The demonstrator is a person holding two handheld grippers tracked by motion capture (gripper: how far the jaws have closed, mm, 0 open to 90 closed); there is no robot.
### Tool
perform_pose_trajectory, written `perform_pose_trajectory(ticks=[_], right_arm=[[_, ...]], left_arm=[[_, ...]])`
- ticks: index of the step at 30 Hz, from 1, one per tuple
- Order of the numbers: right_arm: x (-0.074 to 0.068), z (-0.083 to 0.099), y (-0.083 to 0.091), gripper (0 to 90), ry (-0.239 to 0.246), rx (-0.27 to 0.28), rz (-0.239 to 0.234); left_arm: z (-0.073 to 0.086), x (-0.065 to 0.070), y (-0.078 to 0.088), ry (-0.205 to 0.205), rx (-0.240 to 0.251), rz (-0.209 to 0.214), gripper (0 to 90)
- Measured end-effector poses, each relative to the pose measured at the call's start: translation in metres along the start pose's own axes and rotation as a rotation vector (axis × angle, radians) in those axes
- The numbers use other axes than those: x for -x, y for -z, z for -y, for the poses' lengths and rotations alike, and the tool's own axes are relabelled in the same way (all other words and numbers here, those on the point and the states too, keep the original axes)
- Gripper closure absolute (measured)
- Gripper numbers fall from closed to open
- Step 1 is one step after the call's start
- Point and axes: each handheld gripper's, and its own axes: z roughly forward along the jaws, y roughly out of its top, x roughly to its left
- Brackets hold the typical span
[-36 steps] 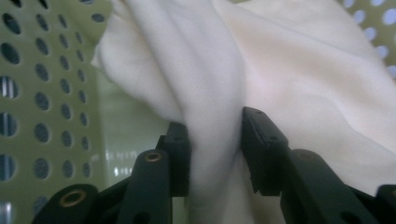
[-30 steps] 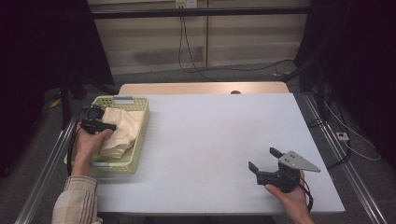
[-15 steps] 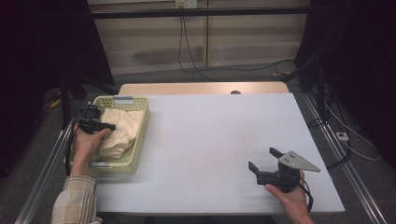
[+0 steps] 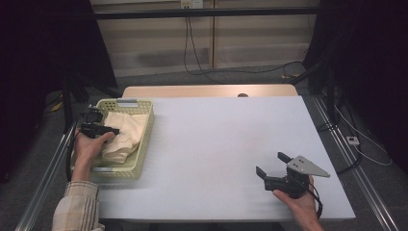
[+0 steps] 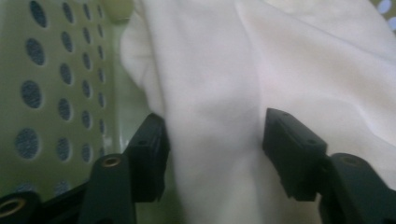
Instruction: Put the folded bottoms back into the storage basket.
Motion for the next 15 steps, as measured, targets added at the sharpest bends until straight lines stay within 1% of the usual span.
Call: perform_pose_trajectory(ticks=[2,4,5,7,9,10,11,13,15], right_arm=[[0.0,0.0,0.0,5.0,0.006,-0.002,0.0],[0.0,0.0,0.0,5.0,0.001,-0.002,0.002],[0.0,0.0,0.0,5.0,0.006,-0.003,0.0],[0.0,0.0,0.0,5.0,0.005,0.0,0.001],[0.0,0.0,0.0,5.0,0.001,0.0,0.002],[0.0,0.0,0.0,5.0,0.001,-0.001,0.002],[0.0,0.0,0.0,5.0,0.003,0.0,0.002],[-0.001,0.0,0.0,5.0,0.003,0.0,0.001],[-0.001,0.0,0.0,5.0,0.002,0.001,0.001]], left_arm=[[0.0,0.0,0.001,-0.011,-0.005,0.011,35.4],[-0.001,0.001,0.001,-0.007,0.002,0.024,32.5],[-0.001,0.002,0.002,-0.014,0.009,0.026,31.2],[-0.003,0.004,0.005,-0.047,0.017,0.035,27.5],[-0.003,0.004,0.006,-0.045,0.039,0.037,24.8],[-0.003,0.004,0.008,-0.045,0.041,0.05,23.6],[-0.004,0.004,0.008,-0.047,0.043,0.054,22.2],[-0.004,0.005,0.009,-0.058,0.045,0.051,19.9],[-0.004,0.006,0.01,-0.053,0.048,0.045,15.0]])
